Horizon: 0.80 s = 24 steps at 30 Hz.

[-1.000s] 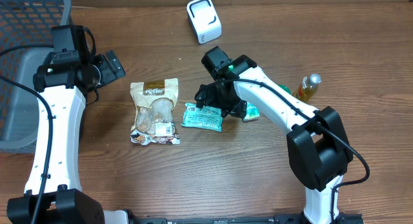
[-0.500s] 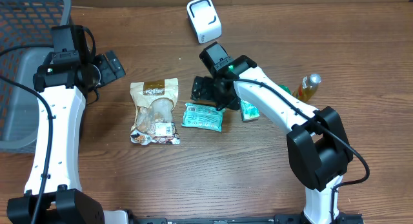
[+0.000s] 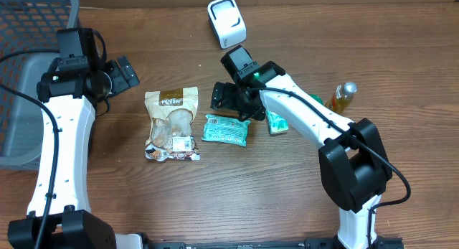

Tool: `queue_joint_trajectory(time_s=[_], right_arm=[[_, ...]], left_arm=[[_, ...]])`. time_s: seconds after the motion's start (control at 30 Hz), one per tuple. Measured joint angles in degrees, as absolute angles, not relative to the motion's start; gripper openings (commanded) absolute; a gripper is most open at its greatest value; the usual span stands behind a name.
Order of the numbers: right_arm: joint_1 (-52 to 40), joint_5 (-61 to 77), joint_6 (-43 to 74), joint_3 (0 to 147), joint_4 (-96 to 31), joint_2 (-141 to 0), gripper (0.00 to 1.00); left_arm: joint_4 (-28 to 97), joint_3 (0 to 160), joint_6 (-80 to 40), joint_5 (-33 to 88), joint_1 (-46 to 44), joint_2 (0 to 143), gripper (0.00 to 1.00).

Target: Scan the item barcode

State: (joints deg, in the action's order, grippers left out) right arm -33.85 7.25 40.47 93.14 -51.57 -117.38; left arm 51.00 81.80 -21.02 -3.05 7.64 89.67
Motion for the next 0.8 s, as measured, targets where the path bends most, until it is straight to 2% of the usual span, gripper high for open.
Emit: queue_joint_trajectory(time_s=[0.5,0.8], right_arm=[[-33.65,7.25,40.47,93.12,-55.96,-117.38,1.0],[-30.0,7.2,40.47,93.12,-61.28,-117.38,1.0]], left_arm=[[51.0,81.8,-21.02,-3.05,7.64,89.67,1.0],[51.0,81.8,-21.02,-3.05,7.64,89.67,1.0]])
